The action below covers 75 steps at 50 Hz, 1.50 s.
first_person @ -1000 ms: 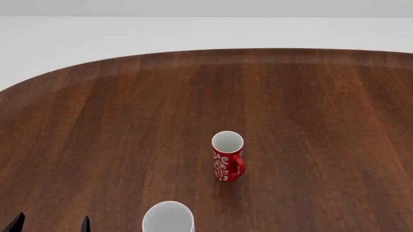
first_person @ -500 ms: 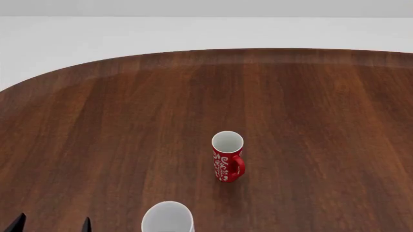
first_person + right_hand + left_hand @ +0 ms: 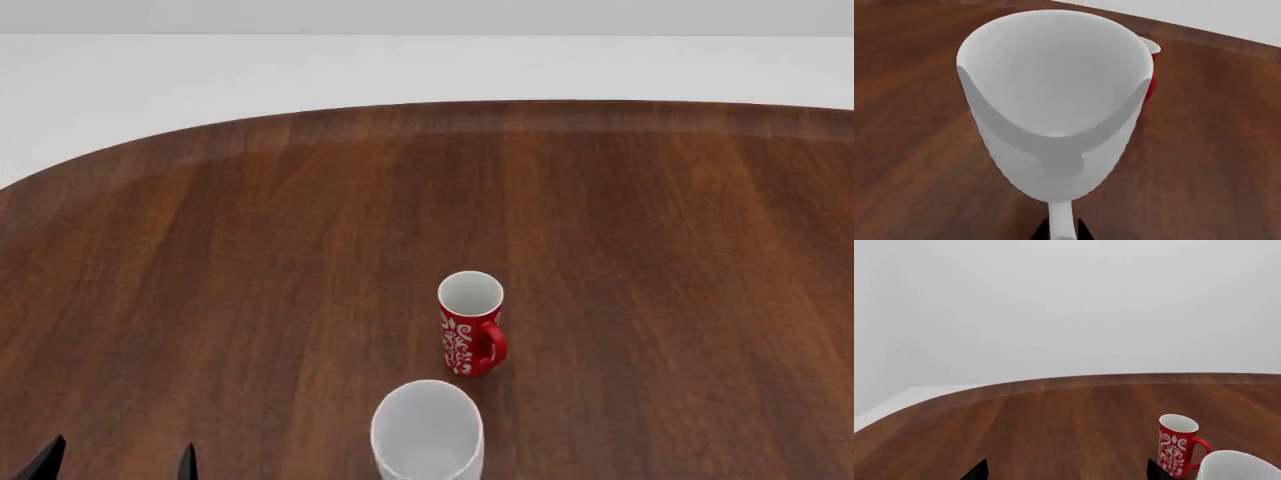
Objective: Put the white mug on the plate.
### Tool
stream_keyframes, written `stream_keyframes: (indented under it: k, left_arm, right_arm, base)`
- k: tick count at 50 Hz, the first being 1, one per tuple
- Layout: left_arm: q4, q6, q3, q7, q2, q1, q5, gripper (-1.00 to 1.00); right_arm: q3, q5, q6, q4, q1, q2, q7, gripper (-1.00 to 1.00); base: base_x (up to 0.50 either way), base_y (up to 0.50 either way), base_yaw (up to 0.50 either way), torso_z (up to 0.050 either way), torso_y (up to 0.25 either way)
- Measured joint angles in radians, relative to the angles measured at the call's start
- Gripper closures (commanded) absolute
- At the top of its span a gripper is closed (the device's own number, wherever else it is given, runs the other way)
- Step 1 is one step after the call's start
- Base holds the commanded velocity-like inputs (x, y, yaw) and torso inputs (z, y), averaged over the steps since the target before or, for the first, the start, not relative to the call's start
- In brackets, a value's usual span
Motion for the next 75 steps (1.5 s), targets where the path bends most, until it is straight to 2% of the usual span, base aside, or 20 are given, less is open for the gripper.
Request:
stream_keyframes:
  k: [17,27,44,62,75]
  left_arm:
    - [-0.105,-0.004,0.016,0.009,0.013,-0.077,0.01,-1.0]
    - [-0.136,-0.011,0.033,0.016,0.018,-0.109,0.016,-1.0]
    - [-0.152,-0.034,0.058,0.014,0.019,-0.143,0.031,-1.0]
    - [-0.182,-0.075,0.093,0.005,0.03,-0.198,0.061,-1.0]
    - [-0.203,-0.082,0.114,0.006,0.035,-0.22,0.072,-1.0]
  right_arm:
    - [0.038,0.002,0.066,-0.438,-0.154,0.182,0.251,1.0]
    - [0.074,0.003,0.087,-0.594,-0.209,0.261,0.355,1.0]
    - [0.134,0.005,0.044,-0.709,-0.319,0.337,0.478,1.0]
    - [0.191,0.013,-0.091,-0.683,-0.445,0.361,0.533,1.0]
    - [0.221,0.003,-0.099,-0.75,-0.532,0.419,0.606,1.0]
  base:
    - [0.0,0.0,0.0,0.0,0.0]
    - [0.0,0.0,0.0,0.0,0.001]
    - [0.0,0.0,0.0,0.0,0.0]
    - [0.0,0.0,0.0,0.0,0.001]
    - [0.0,0.0,0.0,0.0,0.0]
